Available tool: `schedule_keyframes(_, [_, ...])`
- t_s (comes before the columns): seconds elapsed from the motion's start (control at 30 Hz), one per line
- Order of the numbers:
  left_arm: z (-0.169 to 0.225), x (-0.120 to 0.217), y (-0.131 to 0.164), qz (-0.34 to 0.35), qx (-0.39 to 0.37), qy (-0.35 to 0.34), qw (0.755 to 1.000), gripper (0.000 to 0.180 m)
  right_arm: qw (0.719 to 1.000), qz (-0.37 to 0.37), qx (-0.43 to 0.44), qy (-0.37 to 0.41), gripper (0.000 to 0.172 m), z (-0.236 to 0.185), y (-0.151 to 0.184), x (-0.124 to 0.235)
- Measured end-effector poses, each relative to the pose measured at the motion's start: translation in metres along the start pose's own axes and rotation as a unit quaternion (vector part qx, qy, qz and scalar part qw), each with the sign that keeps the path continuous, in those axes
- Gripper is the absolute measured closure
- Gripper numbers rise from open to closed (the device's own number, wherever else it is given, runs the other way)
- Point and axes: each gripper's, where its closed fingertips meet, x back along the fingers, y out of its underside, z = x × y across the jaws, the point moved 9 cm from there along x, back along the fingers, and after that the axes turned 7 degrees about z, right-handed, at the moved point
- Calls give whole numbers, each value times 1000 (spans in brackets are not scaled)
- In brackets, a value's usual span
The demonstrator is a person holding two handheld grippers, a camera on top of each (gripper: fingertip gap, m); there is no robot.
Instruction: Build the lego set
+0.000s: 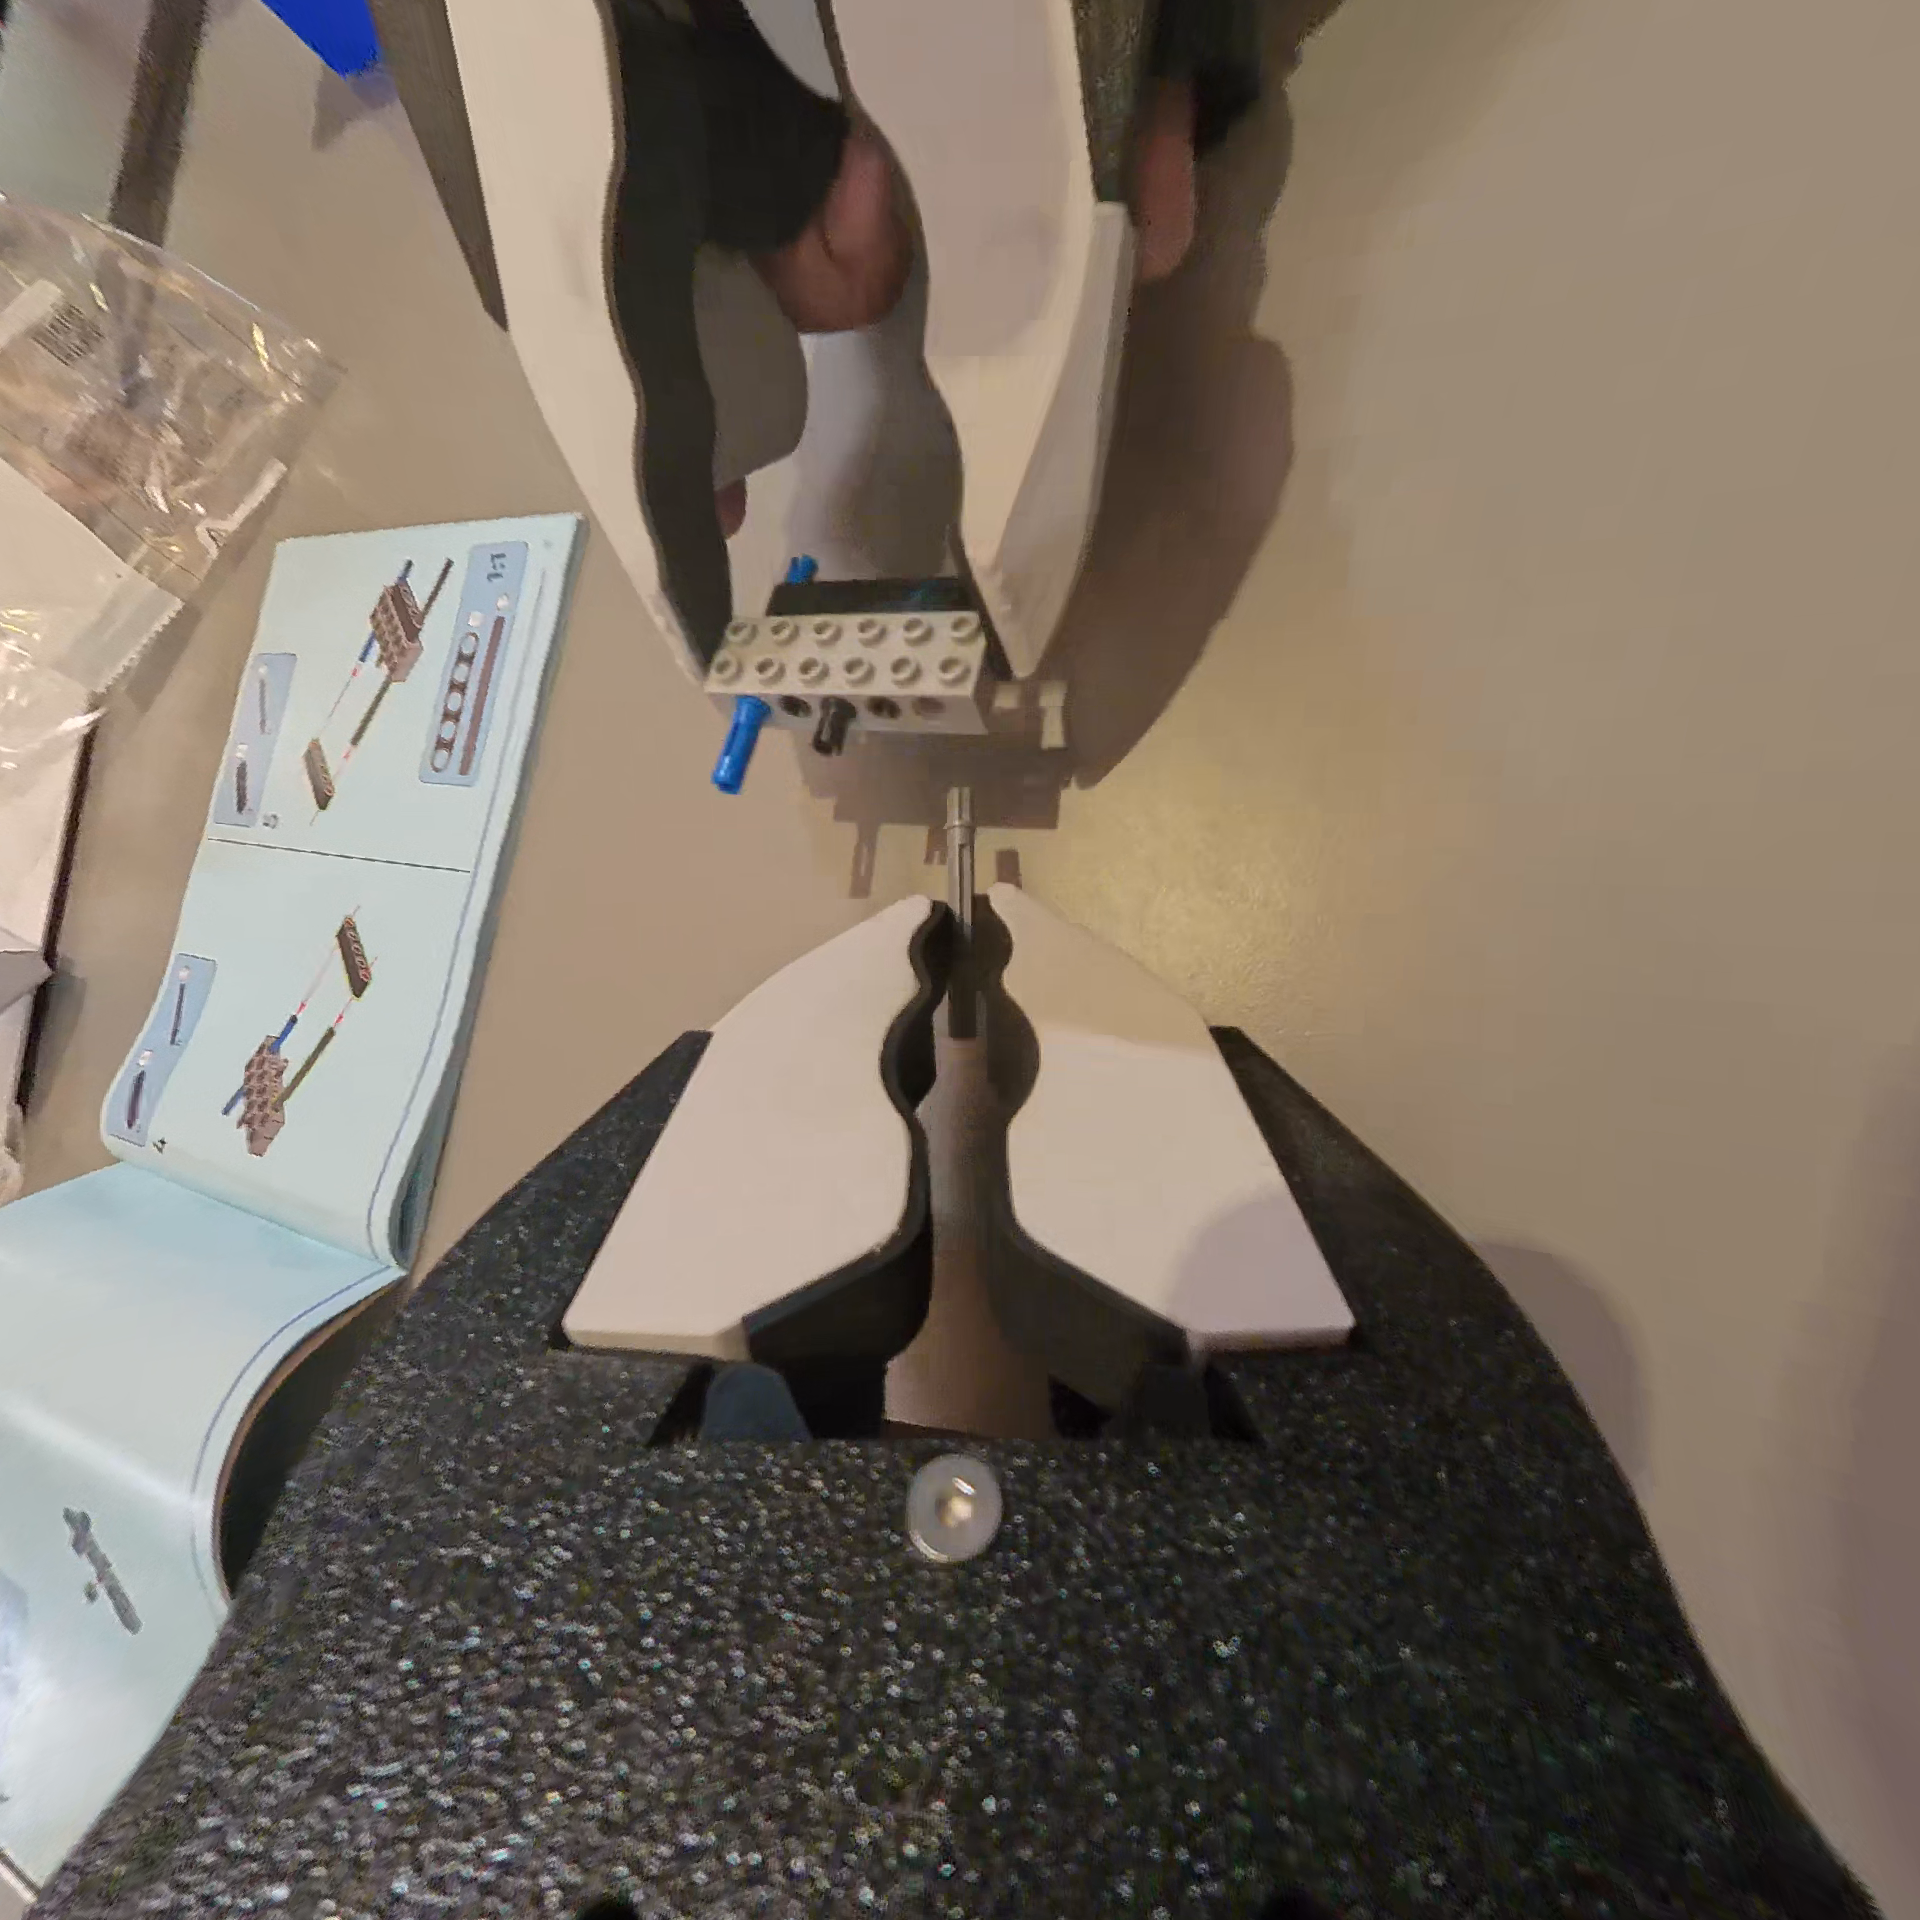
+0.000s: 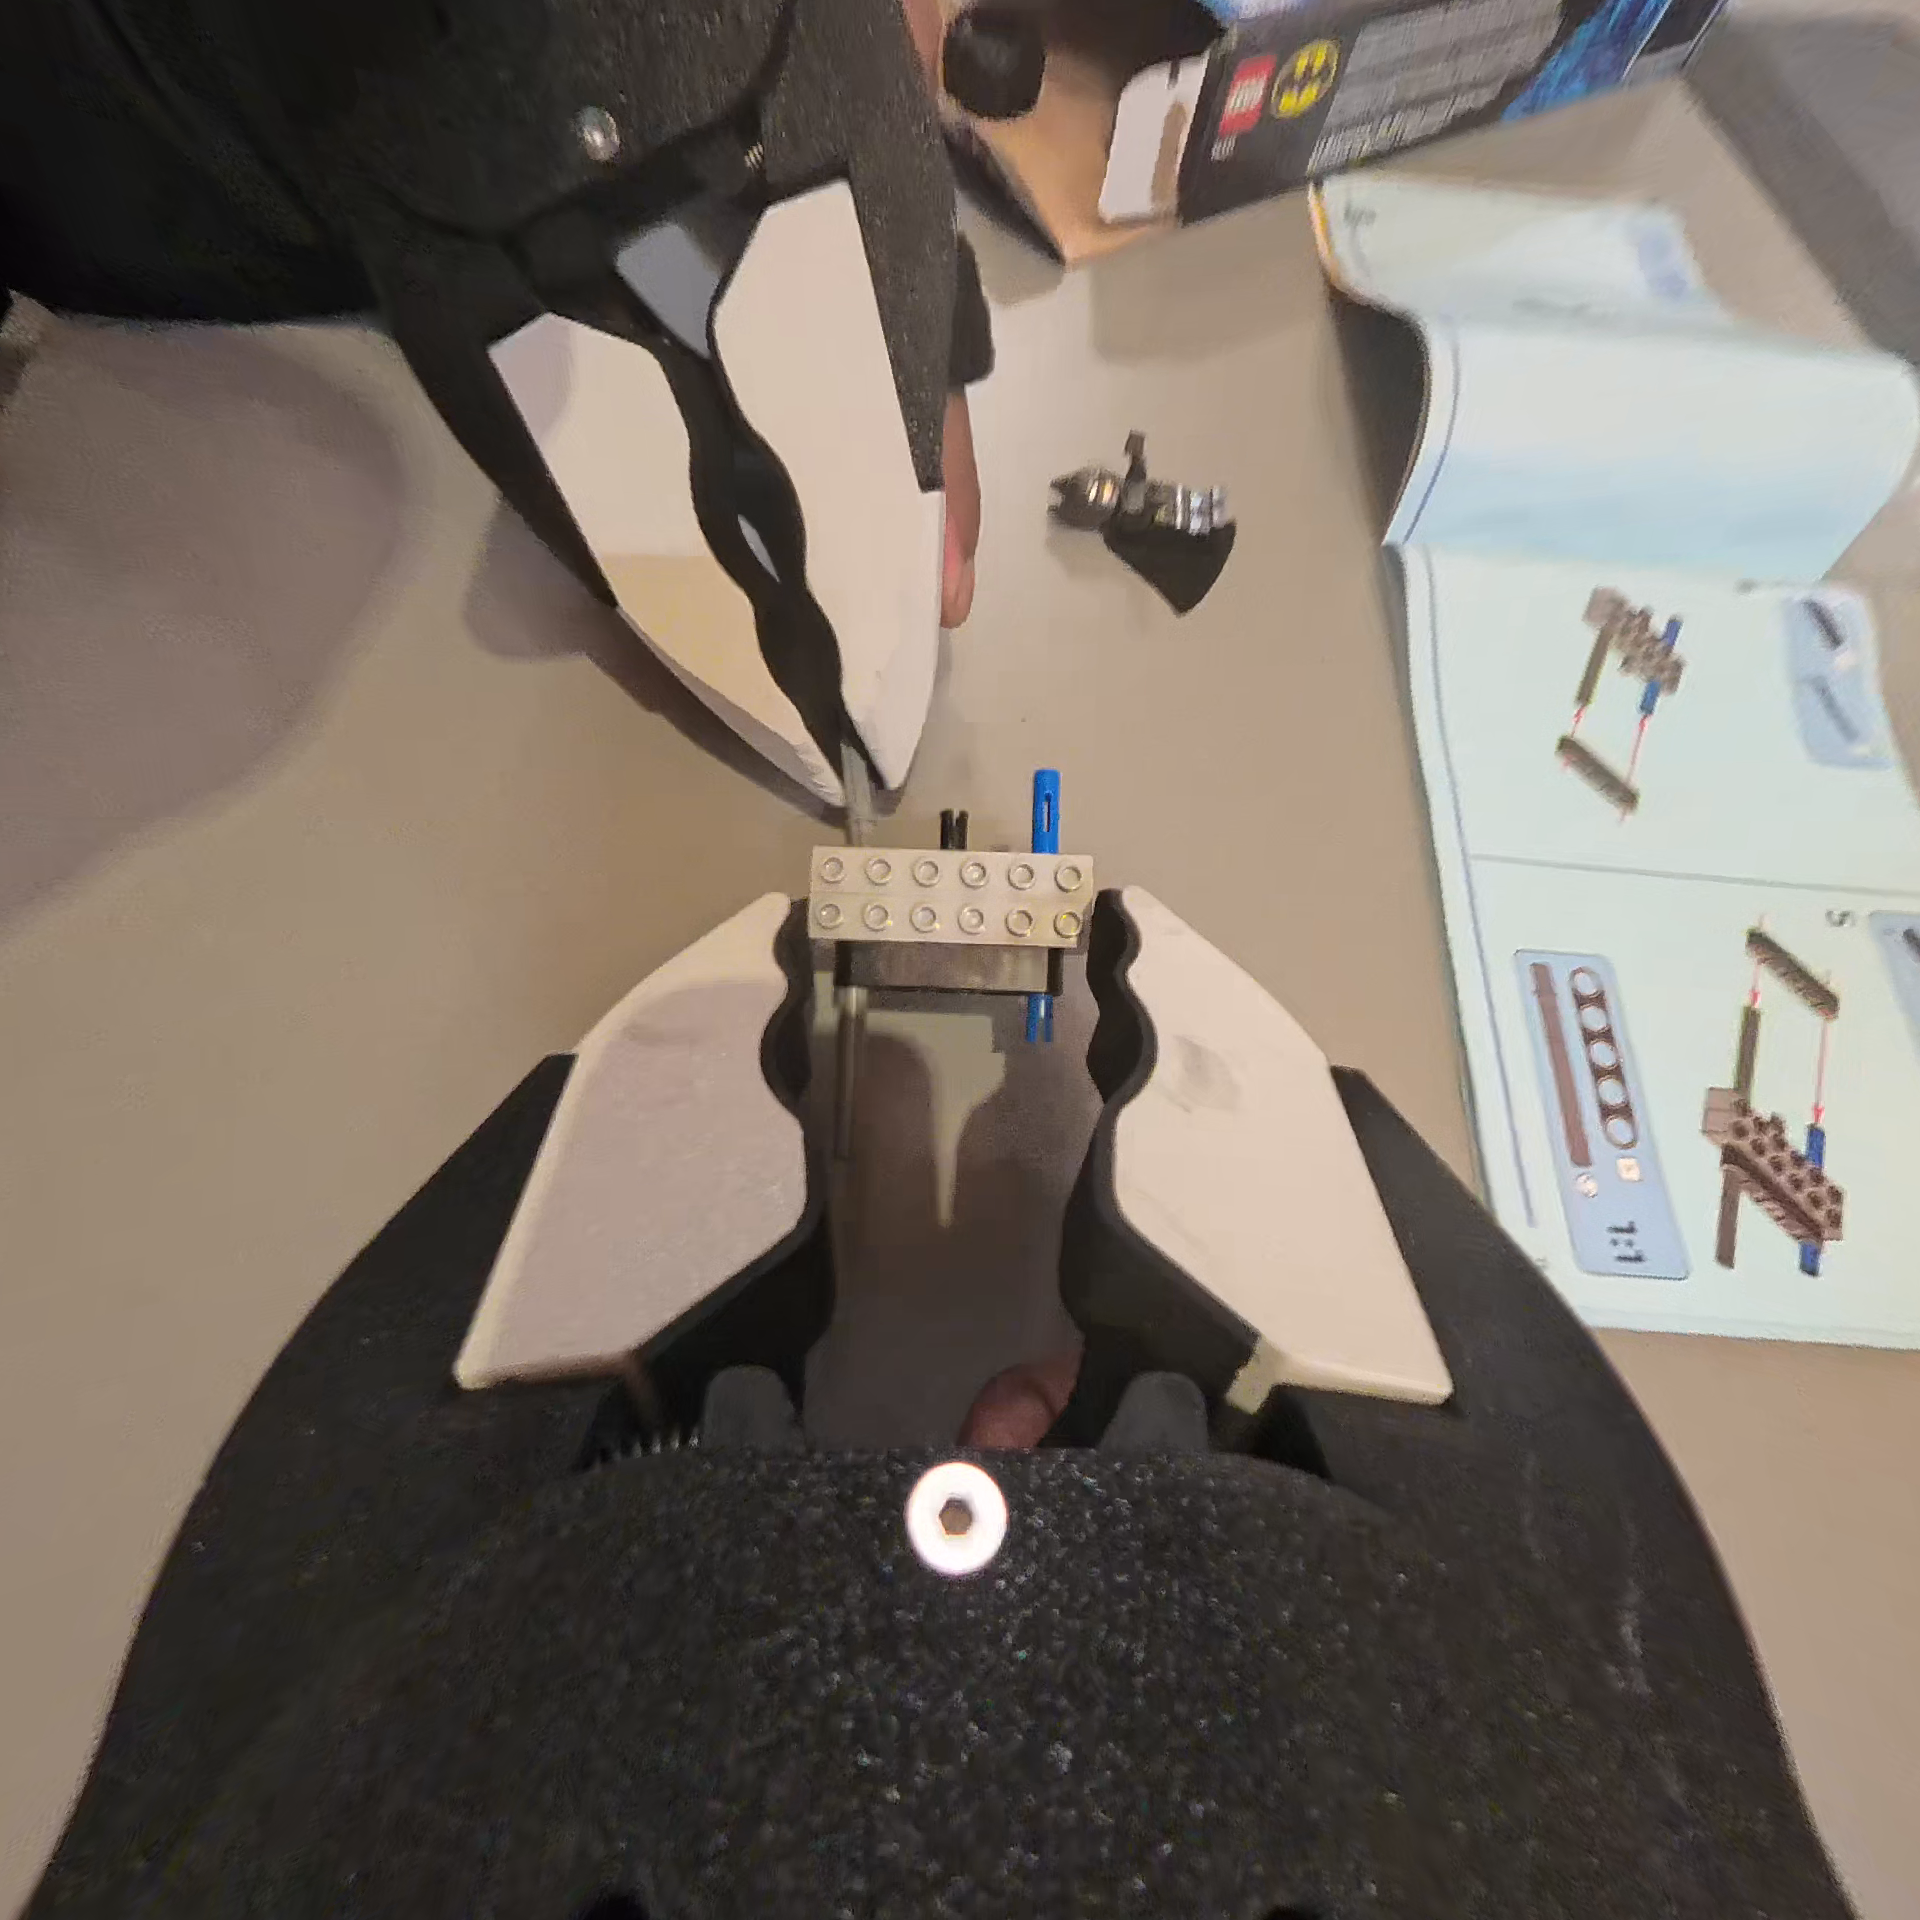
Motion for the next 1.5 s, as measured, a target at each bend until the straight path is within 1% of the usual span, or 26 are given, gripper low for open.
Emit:
schedule_keyframes(0.1, [-1,5,-5,21,5,-8,1000,176,1000,29,5,-7,120,2,-2,5])
schedule_keyframes(0.27, [-2,7,-8,43,30,-2,999,177,1000,15,27,-2,120,-1,-1,2])
schedule_keyframes(0.43, [-1,4,-7,36,40,7,999,177,999,-1,43,3,120,-4,0,-1])
schedule_keyframes(0.73, [3,-1,-5,16,36,23,999,177,996,-34,84,5,120,-12,2,-7])
schedule_keyframes(0.97, [7,-5,-6,7,31,29,999,177,995,-41,94,3,120,-14,2,-9])
schedule_keyframes(1.33, [9,-12,-3,9,45,45,998,177,992,-59,108,4,120,-18,4,-14])
schedule_keyframes(1.5, [9,-12,-3,14,51,40,998,176,994,-57,97,2,120,-16,4,-12])
